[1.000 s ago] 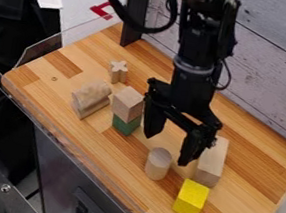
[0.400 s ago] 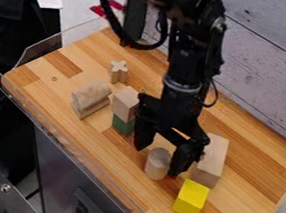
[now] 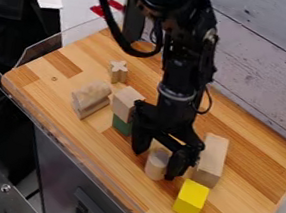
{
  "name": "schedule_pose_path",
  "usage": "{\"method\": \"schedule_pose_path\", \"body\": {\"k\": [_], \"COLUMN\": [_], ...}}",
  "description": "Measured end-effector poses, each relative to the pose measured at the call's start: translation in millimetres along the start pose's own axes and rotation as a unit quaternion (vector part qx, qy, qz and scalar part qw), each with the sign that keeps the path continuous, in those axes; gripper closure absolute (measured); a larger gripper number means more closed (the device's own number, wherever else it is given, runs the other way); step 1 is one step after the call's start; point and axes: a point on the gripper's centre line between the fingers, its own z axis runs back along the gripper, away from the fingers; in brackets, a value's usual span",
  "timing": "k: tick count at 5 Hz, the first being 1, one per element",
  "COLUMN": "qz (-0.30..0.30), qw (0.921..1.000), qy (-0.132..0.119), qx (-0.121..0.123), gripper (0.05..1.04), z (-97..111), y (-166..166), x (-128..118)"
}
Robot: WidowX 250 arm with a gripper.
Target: Put the cylinder on top of the tower
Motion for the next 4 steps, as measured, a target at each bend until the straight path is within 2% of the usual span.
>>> {"method": "schedule_pose_path", "body": {"k": [1,2,3,4], "qz": [0.005,0.003,-0.005,-0.024], "qw": [1.0000,0.9999,0.9994,0.9980], "qy": [0.000,0.010,-0.023,-0.058], "qx": [0.002,0.010,0.025,0.012], "gripper": [0.422,0.526,0.526,0.526], "z": [-4,-3,30,56], "y": [1,1,-2,-11], "x": [2,-2,5,17]}}
